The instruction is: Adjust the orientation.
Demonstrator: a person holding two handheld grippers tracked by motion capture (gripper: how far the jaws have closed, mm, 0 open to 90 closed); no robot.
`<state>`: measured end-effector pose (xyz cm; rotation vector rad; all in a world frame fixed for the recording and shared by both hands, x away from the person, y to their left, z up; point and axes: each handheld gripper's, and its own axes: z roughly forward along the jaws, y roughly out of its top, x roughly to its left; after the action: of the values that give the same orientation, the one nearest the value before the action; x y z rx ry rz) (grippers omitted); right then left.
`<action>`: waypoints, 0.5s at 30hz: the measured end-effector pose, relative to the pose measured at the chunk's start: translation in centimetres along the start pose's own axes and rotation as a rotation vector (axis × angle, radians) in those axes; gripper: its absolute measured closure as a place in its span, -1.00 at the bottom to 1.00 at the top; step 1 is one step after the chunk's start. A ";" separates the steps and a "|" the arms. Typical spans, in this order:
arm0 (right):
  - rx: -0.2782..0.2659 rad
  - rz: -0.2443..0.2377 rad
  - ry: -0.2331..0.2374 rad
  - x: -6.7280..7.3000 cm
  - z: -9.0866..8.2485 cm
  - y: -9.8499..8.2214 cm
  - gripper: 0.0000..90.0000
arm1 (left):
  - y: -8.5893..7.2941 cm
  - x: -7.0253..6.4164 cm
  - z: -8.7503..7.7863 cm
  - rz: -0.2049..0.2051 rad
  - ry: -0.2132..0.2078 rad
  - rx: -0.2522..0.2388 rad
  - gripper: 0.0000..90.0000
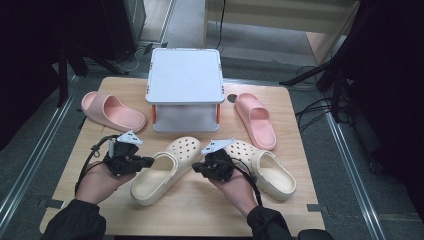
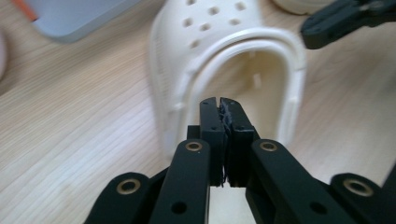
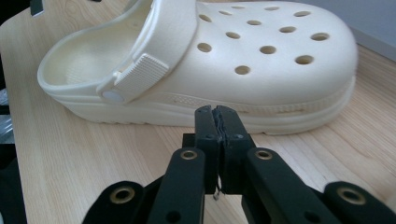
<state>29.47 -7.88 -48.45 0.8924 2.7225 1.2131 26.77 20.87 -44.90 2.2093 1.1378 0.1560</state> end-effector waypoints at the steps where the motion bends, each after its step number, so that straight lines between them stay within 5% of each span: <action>1: 0.003 -0.003 0.000 0.1 0.2 0.1 1.00 | -0.2 0.5 0.0 -0.008 0.008 -0.002 0.98; 10: 0.006 -0.020 0.000 0.7 1.7 0.3 1.00 | -1.9 2.5 1.1 -0.080 0.025 0.014 0.98; 15: 0.009 -0.029 0.000 0.8 2.1 0.5 1.00 | -2.6 2.8 1.9 -0.081 0.009 0.043 0.97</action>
<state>29.57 -5.80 -49.41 0.8501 2.7334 1.1971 27.39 23.16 -48.37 2.1982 1.2440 0.1081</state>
